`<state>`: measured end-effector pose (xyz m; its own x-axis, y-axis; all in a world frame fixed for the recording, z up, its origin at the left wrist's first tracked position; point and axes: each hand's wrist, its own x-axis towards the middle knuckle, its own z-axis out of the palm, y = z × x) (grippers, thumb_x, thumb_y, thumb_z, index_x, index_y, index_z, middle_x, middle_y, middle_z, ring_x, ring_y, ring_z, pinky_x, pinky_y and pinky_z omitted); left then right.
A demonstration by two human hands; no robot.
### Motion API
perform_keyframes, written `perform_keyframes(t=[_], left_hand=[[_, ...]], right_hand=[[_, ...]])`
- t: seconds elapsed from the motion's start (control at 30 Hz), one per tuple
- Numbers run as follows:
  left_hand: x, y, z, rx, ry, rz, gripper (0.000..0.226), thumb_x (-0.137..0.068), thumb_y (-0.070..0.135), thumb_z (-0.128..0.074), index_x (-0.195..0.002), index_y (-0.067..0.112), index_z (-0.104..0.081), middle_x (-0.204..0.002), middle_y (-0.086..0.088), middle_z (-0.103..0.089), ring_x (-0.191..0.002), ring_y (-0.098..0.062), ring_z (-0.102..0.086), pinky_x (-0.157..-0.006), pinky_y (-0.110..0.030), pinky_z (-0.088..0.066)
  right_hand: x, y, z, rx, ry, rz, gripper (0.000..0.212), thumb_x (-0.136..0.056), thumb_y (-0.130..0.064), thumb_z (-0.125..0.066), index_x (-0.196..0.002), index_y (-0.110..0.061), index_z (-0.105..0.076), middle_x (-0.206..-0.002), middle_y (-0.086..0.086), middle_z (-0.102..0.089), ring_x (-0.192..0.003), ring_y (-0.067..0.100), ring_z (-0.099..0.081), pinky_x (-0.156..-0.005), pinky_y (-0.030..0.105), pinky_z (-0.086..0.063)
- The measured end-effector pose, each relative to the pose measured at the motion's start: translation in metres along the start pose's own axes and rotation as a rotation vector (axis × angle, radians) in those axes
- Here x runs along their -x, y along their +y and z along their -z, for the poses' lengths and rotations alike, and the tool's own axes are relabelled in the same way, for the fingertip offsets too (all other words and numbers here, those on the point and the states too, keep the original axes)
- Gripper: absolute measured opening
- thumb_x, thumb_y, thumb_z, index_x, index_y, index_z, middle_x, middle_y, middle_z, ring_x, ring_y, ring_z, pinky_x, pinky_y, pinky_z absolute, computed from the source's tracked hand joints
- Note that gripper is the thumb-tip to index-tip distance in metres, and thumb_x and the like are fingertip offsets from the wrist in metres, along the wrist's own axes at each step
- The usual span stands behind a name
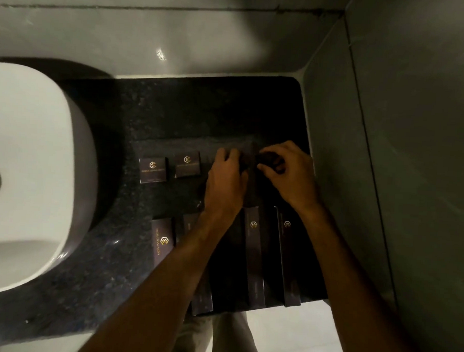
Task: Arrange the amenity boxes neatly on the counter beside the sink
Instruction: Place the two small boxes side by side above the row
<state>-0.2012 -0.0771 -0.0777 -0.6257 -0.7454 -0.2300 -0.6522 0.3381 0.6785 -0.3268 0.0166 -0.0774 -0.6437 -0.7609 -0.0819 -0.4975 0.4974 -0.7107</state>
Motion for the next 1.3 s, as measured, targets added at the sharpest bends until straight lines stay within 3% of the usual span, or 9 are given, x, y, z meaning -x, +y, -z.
perform_keyframes(t=[0.2, 0.33, 0.47, 0.57, 0.73, 0.83, 0.93, 1.17, 1.3], left_hand=[[-0.01, -0.006, -0.002, 0.036, -0.007, -0.019, 0.035, -0.085, 0.01, -0.071, -0.119, 0.011, -0.062, -0.126, -0.009, -0.054, -0.108, -0.022, -0.06, -0.09, -0.02, -0.046], [-0.001, -0.02, 0.041, 0.139, -0.011, -0.009, 0.054, -0.082, 0.017, -0.077, -0.131, 0.019, -0.053, -0.136, -0.006, -0.043, -0.111, -0.021, -0.06, -0.096, -0.03, -0.054], [0.049, -0.027, 0.082, 0.082, 0.128, -0.039, 0.062, -0.082, 0.027, -0.077, -0.137, 0.027, -0.05, -0.137, 0.001, -0.039, -0.12, -0.017, -0.053, -0.1, -0.037, -0.053], [0.055, -0.055, 0.125, -0.2, 0.198, -0.019, 0.075, -0.073, 0.03, -0.079, -0.14, 0.03, -0.046, -0.14, -0.005, -0.037, -0.127, -0.028, -0.039, -0.108, -0.051, -0.039], [0.031, -0.105, 0.14, -0.502, -0.105, 0.047, 0.098, -0.069, 0.026, -0.083, -0.152, 0.023, -0.03, -0.152, -0.017, -0.027, -0.131, -0.048, -0.029, -0.108, -0.058, -0.035], [0.02, -0.122, 0.136, -0.449, -0.118, 0.034, 0.083, -0.074, 0.025, -0.08, -0.146, 0.019, -0.039, -0.147, -0.018, -0.032, -0.129, -0.046, -0.034, -0.109, -0.052, -0.035], [0.016, -0.126, 0.135, -0.404, -0.048, 0.005, 0.068, -0.077, 0.021, -0.078, -0.137, 0.017, -0.048, -0.14, -0.016, -0.04, -0.124, -0.042, -0.04, -0.105, -0.049, -0.041], [0.016, -0.129, 0.137, -0.347, -0.019, -0.052, 0.065, -0.074, 0.022, -0.081, -0.132, 0.019, -0.053, -0.137, -0.013, -0.044, -0.123, -0.039, -0.042, -0.103, -0.047, -0.043], [0.017, -0.129, 0.137, -0.332, -0.028, -0.049, 0.066, -0.074, 0.023, -0.081, -0.133, 0.018, -0.052, -0.14, -0.014, -0.042, -0.125, -0.037, -0.04, -0.105, -0.046, -0.042]], right_hand=[[0.006, 0.007, -0.011, -0.012, 0.036, -0.053, 0.035, -0.082, -0.016, -0.08, -0.116, -0.014, -0.071, -0.116, 0.003, -0.062, -0.102, 0.014, -0.064, -0.082, 0.003, -0.047], [0.008, -0.027, -0.02, -0.039, -0.01, -0.054, 0.069, -0.08, -0.019, -0.081, -0.142, -0.023, -0.052, -0.134, 0.002, -0.047, -0.118, 0.018, -0.055, -0.096, 0.029, -0.055], [0.054, -0.068, 0.014, 0.037, 0.154, 0.055, 0.06, -0.087, -0.022, -0.072, -0.142, -0.025, -0.05, -0.138, 0.001, -0.045, -0.123, 0.017, -0.053, -0.1, 0.034, -0.052], [0.044, -0.107, -0.006, 0.13, -0.061, 0.212, 0.069, -0.082, -0.028, -0.076, -0.144, -0.024, -0.046, -0.142, 0.0, -0.041, -0.13, 0.015, -0.043, -0.105, 0.023, -0.041], [0.004, -0.121, -0.069, 0.282, -0.38, 0.184, 0.099, -0.072, -0.037, -0.086, -0.152, -0.027, -0.03, -0.154, 0.002, -0.026, -0.14, 0.023, -0.033, -0.11, 0.037, -0.038], [-0.006, -0.111, -0.085, 0.326, -0.357, 0.165, 0.084, -0.07, -0.032, -0.088, -0.141, -0.021, -0.044, -0.147, 0.005, -0.035, -0.134, 0.025, -0.04, -0.109, 0.044, -0.045], [-0.005, -0.1, -0.091, 0.317, -0.285, 0.167, 0.065, -0.073, -0.025, -0.085, -0.13, -0.02, -0.054, -0.14, 0.003, -0.041, -0.129, 0.023, -0.044, -0.106, 0.038, -0.046], [-0.005, -0.095, -0.088, 0.279, -0.297, 0.181, 0.063, -0.072, -0.025, -0.086, -0.127, -0.019, -0.057, -0.139, 0.0, -0.043, -0.128, 0.02, -0.047, -0.107, 0.034, -0.045], [-0.003, -0.095, -0.089, 0.308, -0.299, 0.163, 0.064, -0.073, -0.024, -0.086, -0.13, -0.02, -0.056, -0.141, 0.0, -0.042, -0.13, 0.02, -0.046, -0.104, 0.024, -0.034]])
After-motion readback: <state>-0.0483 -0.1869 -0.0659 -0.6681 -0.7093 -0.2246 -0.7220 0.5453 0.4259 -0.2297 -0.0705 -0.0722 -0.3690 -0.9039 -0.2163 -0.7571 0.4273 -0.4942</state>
